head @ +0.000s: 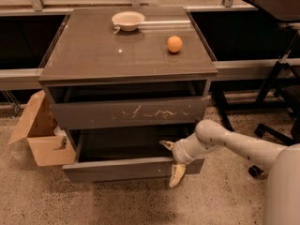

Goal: Open middle drawer

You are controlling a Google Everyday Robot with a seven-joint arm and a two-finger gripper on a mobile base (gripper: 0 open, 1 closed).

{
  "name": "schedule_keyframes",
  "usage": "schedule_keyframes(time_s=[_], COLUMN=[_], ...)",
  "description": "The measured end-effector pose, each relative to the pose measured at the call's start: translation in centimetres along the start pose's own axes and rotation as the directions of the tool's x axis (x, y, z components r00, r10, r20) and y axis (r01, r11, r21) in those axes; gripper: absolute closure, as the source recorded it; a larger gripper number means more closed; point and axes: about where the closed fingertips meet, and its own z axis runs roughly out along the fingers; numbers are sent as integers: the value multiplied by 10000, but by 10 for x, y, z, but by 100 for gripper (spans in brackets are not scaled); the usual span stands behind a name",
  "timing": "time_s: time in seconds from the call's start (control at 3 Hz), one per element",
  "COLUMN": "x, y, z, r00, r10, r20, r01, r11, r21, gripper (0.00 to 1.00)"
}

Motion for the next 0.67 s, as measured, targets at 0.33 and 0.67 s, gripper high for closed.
schedule_keyframes(time_s=[0.33,0.67], x=[-6,-6], y=[16,37], z=[-3,-3], r00=[9998,9997], r10=[-172,-126], r20=[65,215], r01=[175,145], r11=[9990,9958], r21=[-400,-906], gripper=[0,19])
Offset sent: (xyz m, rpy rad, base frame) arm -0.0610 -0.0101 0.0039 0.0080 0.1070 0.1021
